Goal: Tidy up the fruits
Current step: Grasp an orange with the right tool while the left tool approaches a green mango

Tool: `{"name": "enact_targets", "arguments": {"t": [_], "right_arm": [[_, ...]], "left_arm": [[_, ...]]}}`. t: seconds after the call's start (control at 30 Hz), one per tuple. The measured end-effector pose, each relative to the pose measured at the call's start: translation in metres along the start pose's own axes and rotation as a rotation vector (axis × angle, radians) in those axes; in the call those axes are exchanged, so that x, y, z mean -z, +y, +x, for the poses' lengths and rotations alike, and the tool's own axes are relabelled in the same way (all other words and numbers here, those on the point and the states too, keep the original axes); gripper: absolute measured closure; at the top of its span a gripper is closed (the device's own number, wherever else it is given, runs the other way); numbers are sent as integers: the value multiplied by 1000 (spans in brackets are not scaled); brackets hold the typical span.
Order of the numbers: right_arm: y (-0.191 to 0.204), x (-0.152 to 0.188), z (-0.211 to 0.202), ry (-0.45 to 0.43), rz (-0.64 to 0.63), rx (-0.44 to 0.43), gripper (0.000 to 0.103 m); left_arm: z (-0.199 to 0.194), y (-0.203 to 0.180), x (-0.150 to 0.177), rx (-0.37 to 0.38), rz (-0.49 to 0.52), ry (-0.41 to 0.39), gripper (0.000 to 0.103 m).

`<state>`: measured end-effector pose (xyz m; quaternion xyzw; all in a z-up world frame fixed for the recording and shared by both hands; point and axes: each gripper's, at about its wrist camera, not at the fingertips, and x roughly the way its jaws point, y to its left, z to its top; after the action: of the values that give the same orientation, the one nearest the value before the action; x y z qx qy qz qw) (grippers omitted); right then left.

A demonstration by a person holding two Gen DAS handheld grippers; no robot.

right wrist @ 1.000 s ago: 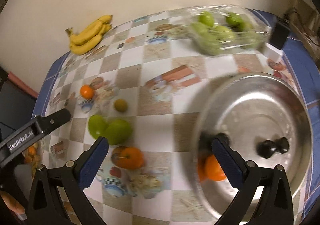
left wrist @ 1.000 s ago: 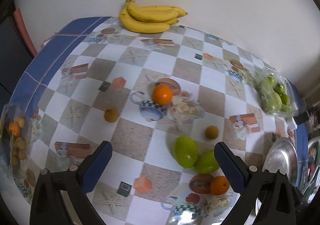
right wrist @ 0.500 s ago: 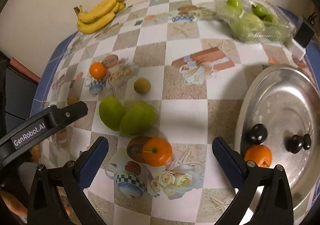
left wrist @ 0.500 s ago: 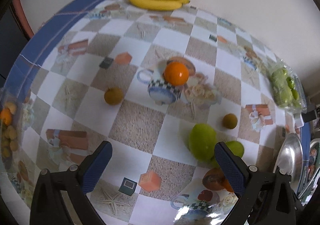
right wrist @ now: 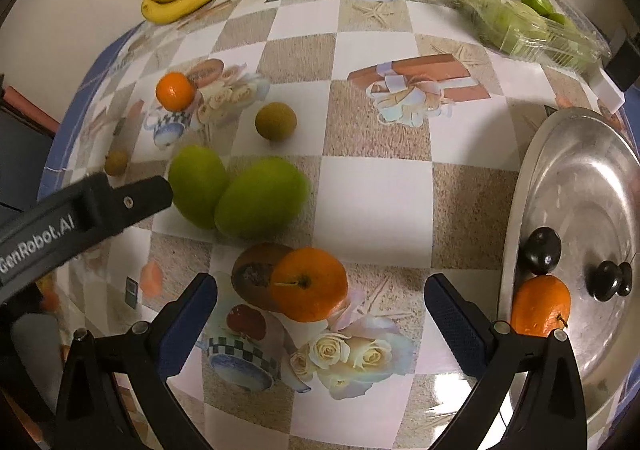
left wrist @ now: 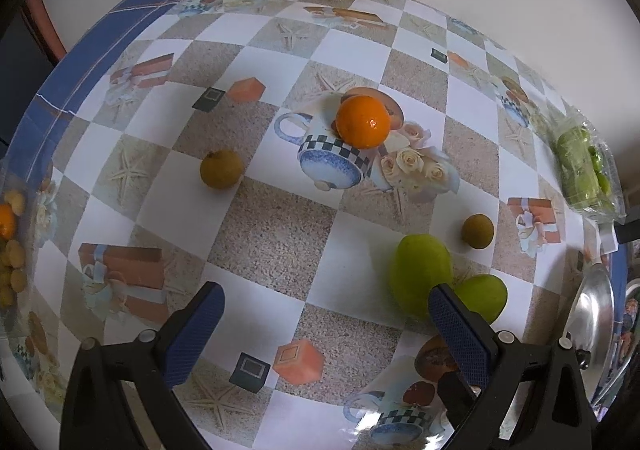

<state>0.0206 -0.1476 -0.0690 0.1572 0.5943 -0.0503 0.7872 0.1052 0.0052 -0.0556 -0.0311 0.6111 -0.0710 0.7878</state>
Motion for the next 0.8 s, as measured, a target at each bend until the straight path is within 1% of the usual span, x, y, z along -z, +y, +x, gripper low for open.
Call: {"name": "enact_targets", "arguments": {"t": [0.1,0.17,0.23,0.27,0.33,0.37,0.43,0.53,0.8], "right_arm": [[0,0,-2,-5,-3,4,3],[0,-1,-4,-10,-7,2,9],[1,-2,-5,-11,-7,-5,21],[1,-2,-5,-9,-6,-8,24],[2,-2,-3,-2,-5,-17,36],[3,-3,-3,3,-6,-23,40],[3,-3,-3,8,-7,-26,53],[3,-2,-3,10,-2,-30,62],[2,-2,-7,10,-1,-27,65]], "left_arm": [[-1,-3,-2,9,2,-5,0],[-1,-5,-4,18,-6,-12,0],[-2,-4,-6,16,-11,-21,0],[-2,-4,-6,18,-13,-24,0],[-3,-5,-7,23,-11,-23,0],[-3,-6,-7,25,-6,-23,0],[-3,-9,-8,25,3,-22,0],[-2,-12,-8,25,7,-24,0],[-5,-9,-7,28,-10,-27,0]]}}
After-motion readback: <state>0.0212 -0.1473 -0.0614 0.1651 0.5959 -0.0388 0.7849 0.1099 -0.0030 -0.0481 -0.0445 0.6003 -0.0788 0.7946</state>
